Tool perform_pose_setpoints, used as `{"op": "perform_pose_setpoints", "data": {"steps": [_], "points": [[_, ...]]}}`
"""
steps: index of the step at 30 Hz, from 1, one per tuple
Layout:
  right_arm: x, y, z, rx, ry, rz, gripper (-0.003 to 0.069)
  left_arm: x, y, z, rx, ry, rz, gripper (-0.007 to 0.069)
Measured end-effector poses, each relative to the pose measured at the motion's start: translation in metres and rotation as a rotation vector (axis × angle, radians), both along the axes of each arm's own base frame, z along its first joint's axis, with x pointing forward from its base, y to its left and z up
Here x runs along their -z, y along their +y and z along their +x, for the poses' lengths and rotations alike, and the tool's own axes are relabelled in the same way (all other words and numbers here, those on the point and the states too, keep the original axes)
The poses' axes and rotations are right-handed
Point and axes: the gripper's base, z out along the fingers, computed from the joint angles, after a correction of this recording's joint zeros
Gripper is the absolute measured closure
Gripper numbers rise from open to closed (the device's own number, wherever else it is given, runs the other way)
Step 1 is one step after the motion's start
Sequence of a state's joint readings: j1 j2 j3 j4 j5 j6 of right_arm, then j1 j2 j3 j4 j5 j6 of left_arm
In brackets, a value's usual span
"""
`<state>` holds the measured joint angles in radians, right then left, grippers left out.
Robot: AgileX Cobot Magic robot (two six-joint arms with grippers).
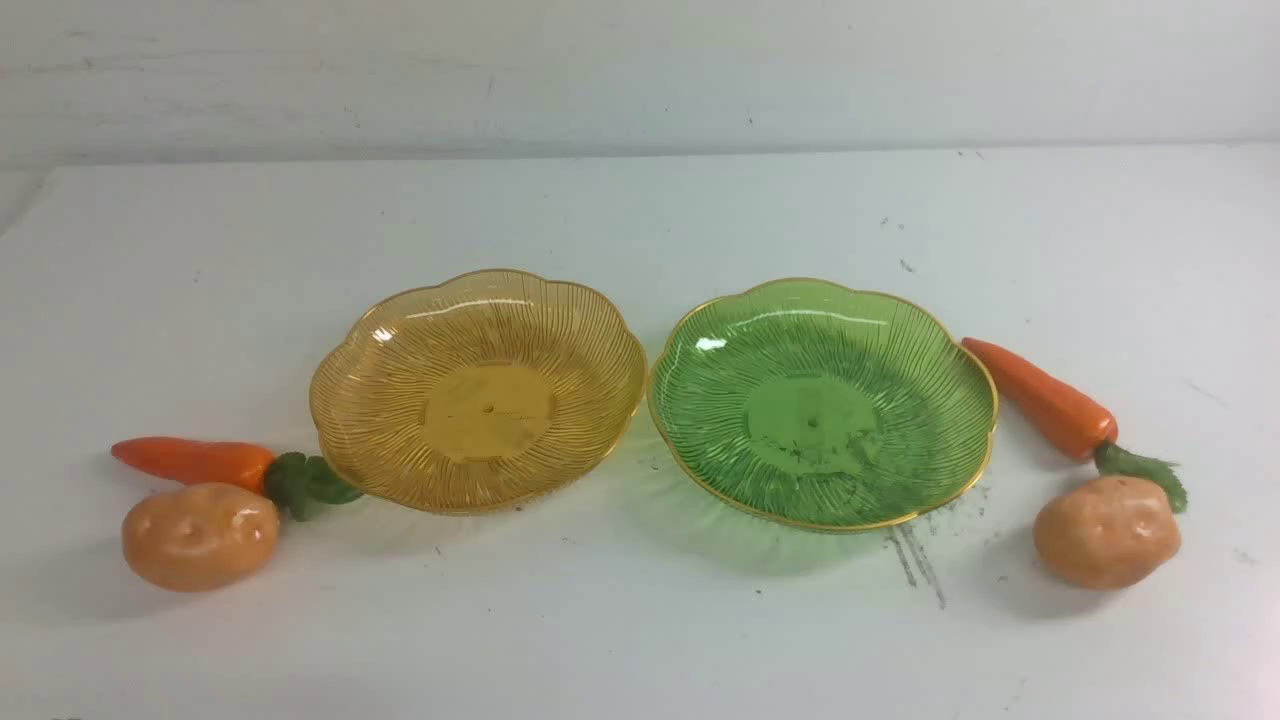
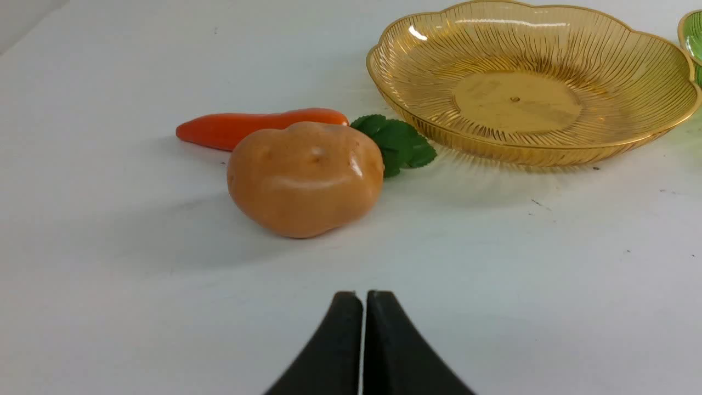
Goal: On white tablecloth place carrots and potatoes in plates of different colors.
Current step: 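Put the potatoes from the left side into the left plate with the left gripper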
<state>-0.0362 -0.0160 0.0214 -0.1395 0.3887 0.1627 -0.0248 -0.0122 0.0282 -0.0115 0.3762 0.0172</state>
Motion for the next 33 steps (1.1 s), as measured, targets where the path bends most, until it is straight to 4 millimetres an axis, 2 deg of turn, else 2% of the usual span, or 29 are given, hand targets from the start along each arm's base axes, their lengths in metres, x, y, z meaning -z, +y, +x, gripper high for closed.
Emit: {"op": "perform_pose_setpoints", "data": {"steps": [23,28,33], "points": [[0.0000,0.0000,0.0000,0.000,0.000,0.000,0.0672,0.0000,0.0000,0.0000,0.000,0.000,0.001,0.0627],[0.0000,0.0000,0.0000,0.000,0.000,0.000,0.0672,-0.0008,0.0018,0.0003,0.008,-0.011,0.093,0.0627],[0.0000,0.0000,0.0000,0.000,0.000,0.000,0.0672,-0.0070,-0.0003,0.0019,-0.001,-0.080,-0.016,0.0627]]}}
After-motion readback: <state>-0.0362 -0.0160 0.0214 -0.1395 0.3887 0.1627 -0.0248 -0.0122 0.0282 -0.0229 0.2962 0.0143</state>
